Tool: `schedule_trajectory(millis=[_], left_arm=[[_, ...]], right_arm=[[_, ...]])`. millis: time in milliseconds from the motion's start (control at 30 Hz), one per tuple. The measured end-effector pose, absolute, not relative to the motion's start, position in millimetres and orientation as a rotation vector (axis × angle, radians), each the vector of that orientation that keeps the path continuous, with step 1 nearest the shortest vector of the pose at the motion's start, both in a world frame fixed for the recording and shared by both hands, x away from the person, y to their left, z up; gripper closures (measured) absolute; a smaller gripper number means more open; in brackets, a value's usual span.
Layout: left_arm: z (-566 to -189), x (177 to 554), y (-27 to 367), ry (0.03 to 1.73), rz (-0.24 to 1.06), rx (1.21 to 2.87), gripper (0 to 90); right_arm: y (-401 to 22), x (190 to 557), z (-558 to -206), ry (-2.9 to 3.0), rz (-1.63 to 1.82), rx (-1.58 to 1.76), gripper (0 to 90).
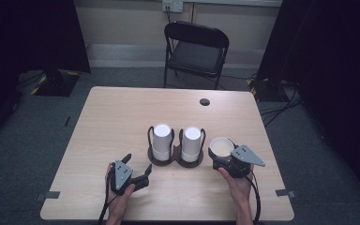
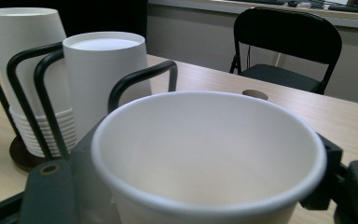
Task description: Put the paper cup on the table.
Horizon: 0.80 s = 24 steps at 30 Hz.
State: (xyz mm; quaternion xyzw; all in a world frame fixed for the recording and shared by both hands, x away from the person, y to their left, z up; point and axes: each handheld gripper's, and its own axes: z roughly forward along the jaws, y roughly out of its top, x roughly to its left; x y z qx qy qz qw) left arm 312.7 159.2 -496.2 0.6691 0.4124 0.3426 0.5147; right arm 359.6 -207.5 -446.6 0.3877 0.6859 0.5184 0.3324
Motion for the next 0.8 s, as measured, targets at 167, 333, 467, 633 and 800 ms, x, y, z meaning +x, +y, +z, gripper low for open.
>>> schedule_trajectory(millis=[167, 333, 467, 633, 800], left_arm=[[-497.0, 312.1, 166.2, 1.013, 0.790, 1.542, 15.7], [-496.9, 310.9, 164.0, 0.988, 0.810, 1.562, 15.9], [-497.1, 311.9, 168.1, 0.997, 0.777, 1.538, 15.9], [-497.3, 311.9, 169.3, 0.991, 0.765, 1.532, 15.9], [-497.4, 311.6, 169.2, 0.992, 0.769, 1.526, 16.0]], right_arm=[[-209.9, 369.7, -445.9, 1.769, 1.348, 1.031, 23.5], [-210.9, 382.3, -442.7, 1.763, 1.367, 1.050, 23.5], [-210.6, 390.8, -439.6, 1.763, 1.358, 1.051, 23.5], [-213.2, 403.7, -442.4, 1.738, 1.327, 1.093, 23.4], [-216.6, 417.2, -446.5, 1.724, 1.308, 1.140, 23.5]])
